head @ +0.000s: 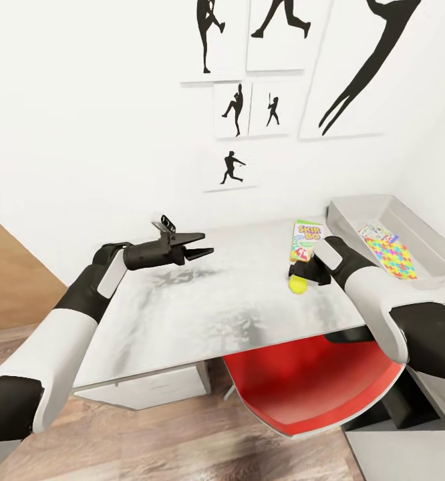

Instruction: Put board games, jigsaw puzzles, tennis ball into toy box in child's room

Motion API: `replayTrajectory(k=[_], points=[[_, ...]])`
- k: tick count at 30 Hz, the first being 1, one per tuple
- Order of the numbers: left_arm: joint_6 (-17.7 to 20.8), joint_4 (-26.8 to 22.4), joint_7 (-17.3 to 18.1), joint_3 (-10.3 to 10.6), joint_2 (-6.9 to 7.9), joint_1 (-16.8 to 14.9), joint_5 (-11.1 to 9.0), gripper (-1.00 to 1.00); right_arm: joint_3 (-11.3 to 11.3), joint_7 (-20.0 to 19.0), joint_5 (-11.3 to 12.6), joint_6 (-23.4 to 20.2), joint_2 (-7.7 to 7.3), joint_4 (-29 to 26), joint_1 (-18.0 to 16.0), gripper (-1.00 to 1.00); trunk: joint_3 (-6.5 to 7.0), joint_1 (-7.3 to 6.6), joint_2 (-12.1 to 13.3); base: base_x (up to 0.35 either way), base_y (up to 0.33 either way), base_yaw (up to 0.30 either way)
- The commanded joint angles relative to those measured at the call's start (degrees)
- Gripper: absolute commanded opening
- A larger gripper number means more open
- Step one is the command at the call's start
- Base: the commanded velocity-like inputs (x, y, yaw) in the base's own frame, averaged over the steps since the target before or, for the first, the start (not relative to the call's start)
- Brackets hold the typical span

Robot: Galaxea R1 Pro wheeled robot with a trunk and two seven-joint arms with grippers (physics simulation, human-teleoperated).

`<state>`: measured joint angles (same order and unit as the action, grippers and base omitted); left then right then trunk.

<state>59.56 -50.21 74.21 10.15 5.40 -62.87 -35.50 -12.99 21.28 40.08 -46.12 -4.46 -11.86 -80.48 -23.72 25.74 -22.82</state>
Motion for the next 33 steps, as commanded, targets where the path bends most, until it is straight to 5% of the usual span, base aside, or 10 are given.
replayTrajectory(k=[1, 33], points=[[0.4, 0.0, 0.1, 0.1, 0.05, -0.1, -0.1, 1.0, -0.3, 0.4, 0.6, -0.2, -0.03, -0.1, 0.0, 1.0, -0.1, 0.04, -0.1, 0.079, 0.0, 0.0], [0.4, 0.0, 0.1, 0.1, 0.05, -0.1, -0.1, 1.0, -0.3, 0.3, 0.6, -0.2, 0.2, -0.1, 0.0, 1.0, -2.07, 0.04, -0.1, 0.028, 0.0, 0.0]])
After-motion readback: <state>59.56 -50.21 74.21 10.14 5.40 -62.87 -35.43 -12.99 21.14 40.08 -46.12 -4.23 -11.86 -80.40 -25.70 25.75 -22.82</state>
